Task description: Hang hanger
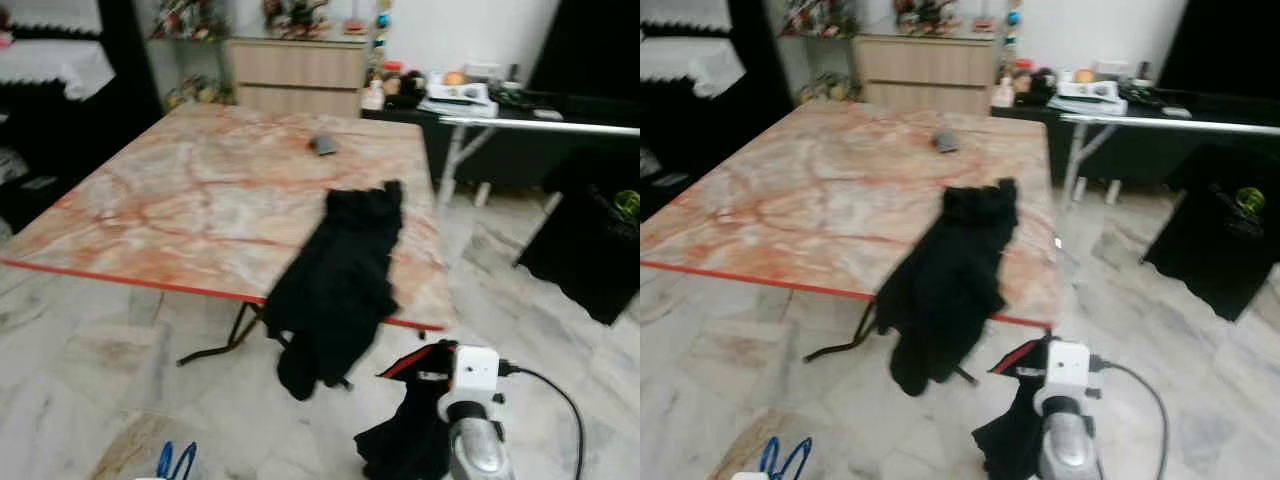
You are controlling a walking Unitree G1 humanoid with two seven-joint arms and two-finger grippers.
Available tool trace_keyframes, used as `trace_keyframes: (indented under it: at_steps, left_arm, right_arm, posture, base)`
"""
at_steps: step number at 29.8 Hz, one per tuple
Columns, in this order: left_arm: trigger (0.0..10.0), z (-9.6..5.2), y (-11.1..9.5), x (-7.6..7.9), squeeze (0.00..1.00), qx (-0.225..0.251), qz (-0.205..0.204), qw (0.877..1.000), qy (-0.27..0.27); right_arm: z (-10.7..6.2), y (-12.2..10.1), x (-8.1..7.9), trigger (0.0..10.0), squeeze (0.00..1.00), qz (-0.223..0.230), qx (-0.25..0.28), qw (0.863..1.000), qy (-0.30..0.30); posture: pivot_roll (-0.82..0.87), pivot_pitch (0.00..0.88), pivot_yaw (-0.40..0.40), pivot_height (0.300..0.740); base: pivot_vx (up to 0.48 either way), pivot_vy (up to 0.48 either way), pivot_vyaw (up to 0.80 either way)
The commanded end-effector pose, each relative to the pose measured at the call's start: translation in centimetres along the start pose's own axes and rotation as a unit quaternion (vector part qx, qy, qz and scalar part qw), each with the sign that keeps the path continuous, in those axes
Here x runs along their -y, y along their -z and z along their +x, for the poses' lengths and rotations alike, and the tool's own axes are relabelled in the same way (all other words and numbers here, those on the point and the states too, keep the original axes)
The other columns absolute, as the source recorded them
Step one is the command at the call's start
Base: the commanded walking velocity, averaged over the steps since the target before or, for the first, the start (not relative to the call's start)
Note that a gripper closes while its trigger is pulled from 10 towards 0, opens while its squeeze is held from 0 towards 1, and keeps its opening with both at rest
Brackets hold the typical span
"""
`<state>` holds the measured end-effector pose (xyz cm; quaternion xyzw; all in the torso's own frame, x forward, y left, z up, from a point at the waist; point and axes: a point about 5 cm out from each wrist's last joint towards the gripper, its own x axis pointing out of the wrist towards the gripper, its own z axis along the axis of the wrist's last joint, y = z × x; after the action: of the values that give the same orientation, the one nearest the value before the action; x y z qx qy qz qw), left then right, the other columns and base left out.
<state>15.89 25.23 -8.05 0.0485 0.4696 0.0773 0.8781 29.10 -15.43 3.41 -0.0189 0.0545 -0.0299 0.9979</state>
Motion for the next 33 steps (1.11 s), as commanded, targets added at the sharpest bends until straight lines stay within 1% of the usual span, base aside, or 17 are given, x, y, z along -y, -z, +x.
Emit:
trace_keyframes:
  at_steps: [1, 5, 8, 12, 13, 14, 15, 17, 18, 19, 21, 22, 25, 26, 31, 32, 33]
  left_arm:
    - [10.0, 0.0, 0.4, 0.6, 0.00, -0.007, -0.001, 1.000, 0.009]
    - [10.0, -0.1, 0.6, 0.1, 0.00, -0.006, 0.005, 1.000, 0.007]
    - [10.0, -0.1, 0.5, 0.1, 0.00, -0.003, 0.007, 1.000, 0.008]
    - [10.0, 0.1, -0.1, 1.6, 0.00, 0.008, 0.008, 1.000, 0.021]
    - [10.0, 0.1, -0.1, 1.6, 0.00, 0.008, 0.008, 1.000, 0.021]
    - [10.0, 0.2, -0.4, 2.6, 0.00, 0.009, 0.016, 0.999, 0.028]
    - [10.0, 0.3, -0.5, 2.8, 0.00, 0.009, 0.019, 0.999, 0.029]
    - [10.0, 0.3, -0.5, 2.8, 0.00, 0.009, 0.019, 0.999, 0.029]
    - [10.0, 0.3, -0.6, 3.3, 0.00, 0.007, 0.019, 0.999, 0.031]
    - [10.0, 0.3, -0.6, 3.3, 0.00, 0.007, 0.019, 0.999, 0.031]
    - [10.0, 0.4, -0.9, 4.5, 0.00, 0.004, 0.018, 0.999, 0.035]
    - [10.0, 0.4, -0.9, 4.5, 0.00, 0.004, 0.018, 0.999, 0.035]
    - [10.0, 0.4, -1.3, 6.0, 0.00, 0.005, 0.017, 0.999, 0.043]
    - [10.0, 0.4, -1.3, 6.0, 0.00, 0.005, 0.017, 0.999, 0.043]
    - [10.0, 0.4, -1.7, 7.1, 0.00, 0.010, 0.019, 0.999, 0.049]
    - [10.0, 0.4, -1.9, 7.5, 0.00, 0.009, 0.025, 0.998, 0.049]
    - [10.0, 0.4, -1.9, 7.6, 0.00, 0.008, 0.027, 0.998, 0.049]
  right_arm:
    - [0.3, -0.7, 1.1, 10.0, 0.00, -0.006, 0.016, 1.000, 0.014]
    - [0.4, -1.1, 1.3, 10.0, 0.00, -0.010, 0.027, 0.999, 0.016]
    - [0.4, -1.4, 1.2, 10.0, 0.00, -0.009, 0.034, 0.999, 0.015]
    - [0.7, -2.9, 1.0, 10.0, 0.00, -0.003, 0.065, 0.998, 0.013]
    - [0.7, -2.9, 1.0, 10.0, 0.00, -0.003, 0.065, 0.998, 0.013]
    - [1.3, -4.9, 1.0, 10.0, 0.00, 0.003, 0.101, 0.995, 0.013]
    - [1.6, -5.8, 0.9, 10.0, 0.00, 0.005, 0.117, 0.993, 0.012]
    - [1.6, -5.8, 0.9, 10.0, 0.00, 0.005, 0.117, 0.993, 0.012]
    - [1.9, -7.0, 0.9, 10.0, 0.00, 0.008, 0.136, 0.991, 0.010]
    - [1.9, -7.0, 0.9, 10.0, 0.00, 0.008, 0.136, 0.991, 0.010]
    - [2.7, -9.7, 0.4, 10.0, 0.00, 0.013, 0.178, 0.984, -0.010]
    - [2.7, -9.7, 0.4, 10.0, 0.00, 0.013, 0.178, 0.984, -0.010]
    - [3.5, -12.6, -1.0, 10.0, 0.00, -0.001, 0.217, 0.974, -0.058]
    - [3.5, -12.6, -1.0, 10.0, 0.00, -0.001, 0.217, 0.974, -0.058]
    - [3.7, -13.4, -0.9, 10.0, 0.00, -0.006, 0.225, 0.973, -0.055]
    - [3.7, -13.8, -1.1, 10.0, 0.00, -0.022, 0.233, 0.970, -0.063]
    - [3.6, -13.9, -1.2, 10.0, 0.00, -0.024, 0.234, 0.970, -0.065]
  posture:
    - [0.03, 0.000, 0.010, 0.740]
    - [0.03, 0.000, 0.009, 0.740]
    - [0.03, 0.000, 0.009, 0.740]
    - [0.03, 0.000, 0.009, 0.740]
    - [0.03, 0.000, 0.009, 0.740]
    - [0.03, 0.000, 0.010, 0.740]
    - [0.03, 0.000, 0.010, 0.740]
    - [0.03, 0.000, 0.010, 0.740]
    - [0.02, 0.000, 0.012, 0.740]
    - [0.02, 0.000, 0.012, 0.740]
    - [0.02, 0.000, 0.014, 0.740]
    - [0.02, 0.000, 0.014, 0.740]
    - [0.02, 0.000, 0.019, 0.740]
    - [0.02, 0.000, 0.019, 0.740]
    - [0.02, 0.000, 0.019, 0.740]
    - [0.02, 0.000, 0.021, 0.740]
    - [0.02, 0.000, 0.022, 0.740]
  base:
    - [0.000, 0.000, 0.00]
    - [0.000, 0.000, 0.00]
    - [0.000, 0.000, 0.00]
    - [0.000, 0.000, 0.00]
    - [0.000, 0.000, 0.00]
    - [0.000, 0.000, 0.00]
    - [0.000, 0.000, 0.00]
    - [0.000, 0.000, 0.00]
    - [0.000, 0.000, 0.00]
    - [0.000, 0.000, 0.00]
    - [0.000, 0.000, 0.00]
    - [0.000, 0.000, 0.00]
    - [0.000, 0.000, 0.00]
    - [0.000, 0.000, 0.00]
    - [0.000, 0.000, 0.00]
    - [0.000, 0.000, 0.79]
    - [0.000, 0.000, 0.79]
